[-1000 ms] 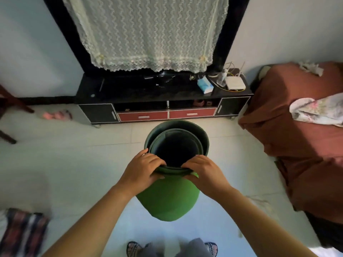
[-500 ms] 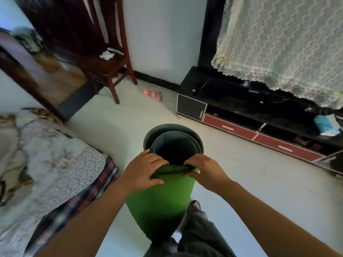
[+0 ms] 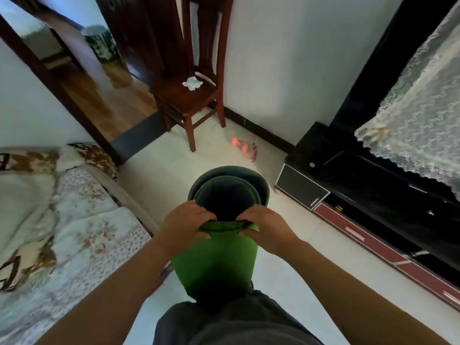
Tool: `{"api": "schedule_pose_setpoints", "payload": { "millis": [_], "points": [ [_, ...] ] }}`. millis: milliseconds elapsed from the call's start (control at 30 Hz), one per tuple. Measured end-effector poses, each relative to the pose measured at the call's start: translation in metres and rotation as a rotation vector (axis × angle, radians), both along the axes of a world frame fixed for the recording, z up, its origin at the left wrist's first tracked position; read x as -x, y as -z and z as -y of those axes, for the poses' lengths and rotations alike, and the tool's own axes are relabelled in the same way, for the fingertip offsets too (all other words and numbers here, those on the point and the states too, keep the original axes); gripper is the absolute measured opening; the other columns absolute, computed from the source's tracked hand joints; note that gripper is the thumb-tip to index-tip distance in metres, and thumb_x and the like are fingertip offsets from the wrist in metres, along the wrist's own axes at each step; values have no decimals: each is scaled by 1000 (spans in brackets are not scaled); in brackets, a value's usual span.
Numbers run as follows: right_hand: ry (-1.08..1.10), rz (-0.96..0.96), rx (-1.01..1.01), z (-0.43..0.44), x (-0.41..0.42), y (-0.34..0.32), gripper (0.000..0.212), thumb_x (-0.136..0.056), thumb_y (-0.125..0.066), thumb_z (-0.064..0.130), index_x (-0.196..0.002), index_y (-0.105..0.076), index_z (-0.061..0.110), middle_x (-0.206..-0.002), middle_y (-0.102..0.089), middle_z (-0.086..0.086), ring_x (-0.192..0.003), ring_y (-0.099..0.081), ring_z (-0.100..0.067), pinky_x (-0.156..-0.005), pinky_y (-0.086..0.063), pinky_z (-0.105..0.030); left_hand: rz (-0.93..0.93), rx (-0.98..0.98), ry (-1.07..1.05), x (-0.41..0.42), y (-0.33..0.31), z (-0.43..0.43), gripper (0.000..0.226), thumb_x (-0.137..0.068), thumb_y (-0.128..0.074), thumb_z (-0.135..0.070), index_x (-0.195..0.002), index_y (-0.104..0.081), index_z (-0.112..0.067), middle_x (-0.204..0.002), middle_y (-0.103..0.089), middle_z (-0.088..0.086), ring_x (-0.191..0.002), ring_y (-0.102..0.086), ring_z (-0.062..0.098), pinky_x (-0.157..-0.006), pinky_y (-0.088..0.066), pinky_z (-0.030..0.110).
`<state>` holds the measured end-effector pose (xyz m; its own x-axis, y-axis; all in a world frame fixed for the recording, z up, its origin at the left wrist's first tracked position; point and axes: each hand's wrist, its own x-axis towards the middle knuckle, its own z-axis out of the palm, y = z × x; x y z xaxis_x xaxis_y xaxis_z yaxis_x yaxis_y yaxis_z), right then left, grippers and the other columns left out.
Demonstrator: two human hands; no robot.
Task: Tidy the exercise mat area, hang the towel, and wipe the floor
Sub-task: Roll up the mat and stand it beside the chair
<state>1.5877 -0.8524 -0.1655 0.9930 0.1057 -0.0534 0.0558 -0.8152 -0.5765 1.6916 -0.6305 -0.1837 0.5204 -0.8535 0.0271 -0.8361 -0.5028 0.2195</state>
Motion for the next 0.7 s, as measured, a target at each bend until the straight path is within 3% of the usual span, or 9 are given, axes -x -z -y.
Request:
{"api": "schedule_pose_setpoints", "payload": {
  "millis": [133, 267, 433, 700],
  "points": [
    [-72, 37, 36, 18, -78, -8, 32, -82, -68, 21, -113, -65, 15, -116, -63, -3, -111, -55, -23, -98, -38, -29, 28, 39, -42, -66, -5, 8, 52, -52, -88, -35, -98, -65, -23, -87, -69, -2, -81, -66, 22, -85, -51, 38],
    [-105, 67, 56, 32, -152, -8, 29, -77, -71, 20, -106, -68, 13, -107, -67, -6, -102, -60, -27, -94, -46, -38, 82, 75, -67, -131, -6, 19, 50, -51, -87, -38, -95, -67, -26, -87, -69, -6, -81, -66, 16, -92, -43, 29],
    [-81, 42, 99, 49, -266, 1, 30, -84, -66, 25, -113, -64, 17, -117, -62, -1, -111, -53, -19, -99, -36, -28, 73, 80, -97, -242, -2, 40, 48, -53, -88, -36, -95, -67, -24, -87, -70, -5, -82, -67, 17, -89, -48, 38],
    [20, -9, 104, 63, -438, -7, 30, -86, -64, 29, -114, -62, 20, -117, -61, 4, -111, -50, -13, -94, -29, -17, -53, -41, -78, -433, -7, 69, 50, -80, -66, -41, -126, -55, -27, -125, -59, -4, -121, -48, 18, -110, -25, 33]
  ]
}}
